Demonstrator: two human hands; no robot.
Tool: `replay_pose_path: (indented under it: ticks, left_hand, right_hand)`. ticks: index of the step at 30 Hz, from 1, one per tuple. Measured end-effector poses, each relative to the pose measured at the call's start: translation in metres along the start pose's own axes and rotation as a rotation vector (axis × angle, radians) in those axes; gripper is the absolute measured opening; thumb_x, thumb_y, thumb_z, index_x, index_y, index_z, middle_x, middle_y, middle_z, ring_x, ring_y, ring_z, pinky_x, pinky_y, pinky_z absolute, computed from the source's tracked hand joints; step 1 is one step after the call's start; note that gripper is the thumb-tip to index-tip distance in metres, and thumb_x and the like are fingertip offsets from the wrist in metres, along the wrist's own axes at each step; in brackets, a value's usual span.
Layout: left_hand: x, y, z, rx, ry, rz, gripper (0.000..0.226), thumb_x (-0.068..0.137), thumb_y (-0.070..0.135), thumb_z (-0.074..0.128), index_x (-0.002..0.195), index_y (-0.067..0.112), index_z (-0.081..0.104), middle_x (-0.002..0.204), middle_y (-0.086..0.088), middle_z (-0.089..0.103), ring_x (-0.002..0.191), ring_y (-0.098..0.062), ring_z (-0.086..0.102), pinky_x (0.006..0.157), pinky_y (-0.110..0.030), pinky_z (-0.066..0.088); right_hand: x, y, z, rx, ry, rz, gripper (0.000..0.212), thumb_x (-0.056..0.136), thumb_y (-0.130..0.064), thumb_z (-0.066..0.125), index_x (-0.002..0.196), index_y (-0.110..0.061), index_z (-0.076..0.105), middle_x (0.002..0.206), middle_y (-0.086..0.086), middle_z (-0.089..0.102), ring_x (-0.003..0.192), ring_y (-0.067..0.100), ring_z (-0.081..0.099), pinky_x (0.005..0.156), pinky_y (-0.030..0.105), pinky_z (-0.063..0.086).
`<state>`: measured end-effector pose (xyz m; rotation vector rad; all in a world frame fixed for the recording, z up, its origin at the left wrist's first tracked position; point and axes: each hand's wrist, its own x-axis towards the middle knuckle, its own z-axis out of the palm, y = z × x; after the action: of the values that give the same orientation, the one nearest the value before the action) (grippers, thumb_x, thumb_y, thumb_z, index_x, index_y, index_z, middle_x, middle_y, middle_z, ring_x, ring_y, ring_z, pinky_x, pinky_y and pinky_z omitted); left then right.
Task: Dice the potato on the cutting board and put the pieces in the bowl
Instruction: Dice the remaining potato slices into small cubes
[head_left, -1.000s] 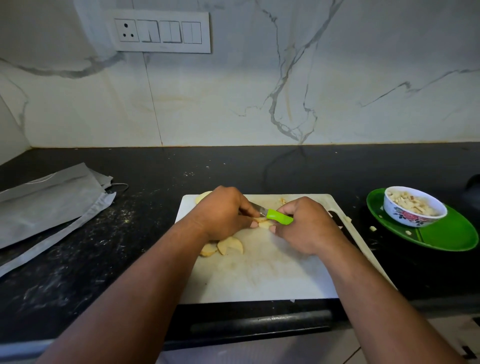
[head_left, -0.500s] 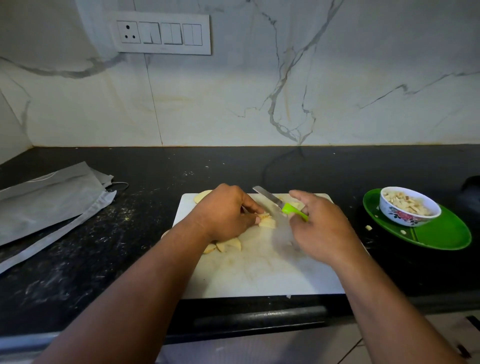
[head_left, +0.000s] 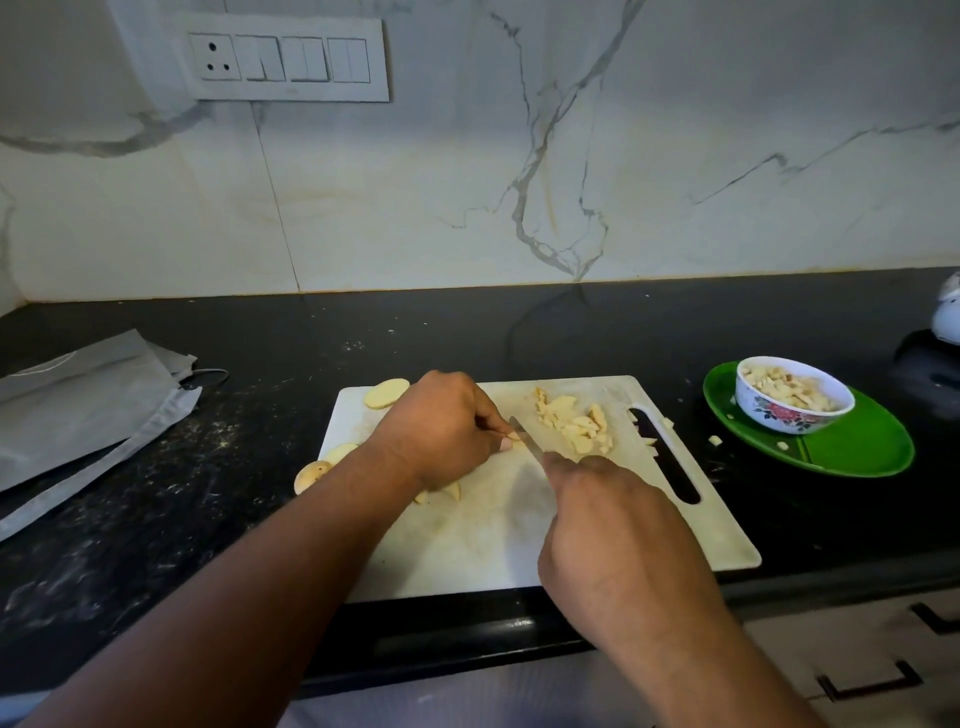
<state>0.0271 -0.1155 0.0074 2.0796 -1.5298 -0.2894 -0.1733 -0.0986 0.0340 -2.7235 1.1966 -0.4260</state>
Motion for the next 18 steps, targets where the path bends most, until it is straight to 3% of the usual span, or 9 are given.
replay_pose_path:
  ticks: [8, 12, 18]
  left_hand:
    - [0.0, -0.001, 0.0, -0.007, 0.022, -0.01, 0.012, 0.085, 0.034, 0.085, 0.097, 0.033, 0.084, 0.086, 0.022, 0.076, 0.082, -0.001, 0.068, 0.085, -0.024, 0.06]
    - [-0.003, -0.004, -0.003, -0.063, 0.078, -0.057, 0.011, 0.077, 0.039, 0.09, 0.085, 0.034, 0.084, 0.079, 0.022, 0.076, 0.08, 0.001, 0.069, 0.076, -0.019, 0.056]
    - [-0.004, -0.001, -0.006, 0.001, 0.023, -0.027, 0.008, 0.087, 0.03, 0.084, 0.095, 0.03, 0.084, 0.088, 0.019, 0.077, 0.084, -0.001, 0.07, 0.086, -0.025, 0.06]
  right_hand:
    - [-0.041, 0.01, -0.016, -0.028, -0.059, 0.011, 0.06, 0.092, -0.024, 0.048, 0.148, -0.032, 0.028, 0.115, -0.008, 0.05, 0.104, 0.016, 0.06, 0.08, 0.028, 0.049]
    - [-0.034, 0.009, -0.02, -0.025, 0.01, 0.014, 0.063, 0.091, -0.026, 0.05, 0.149, -0.032, 0.028, 0.118, -0.008, 0.052, 0.104, 0.015, 0.06, 0.077, 0.025, 0.046]
    - [-0.001, -0.006, 0.001, 0.016, 0.021, 0.02, 0.054, 0.094, -0.019, 0.05, 0.146, -0.023, 0.037, 0.122, -0.001, 0.056, 0.104, 0.016, 0.06, 0.084, 0.025, 0.049]
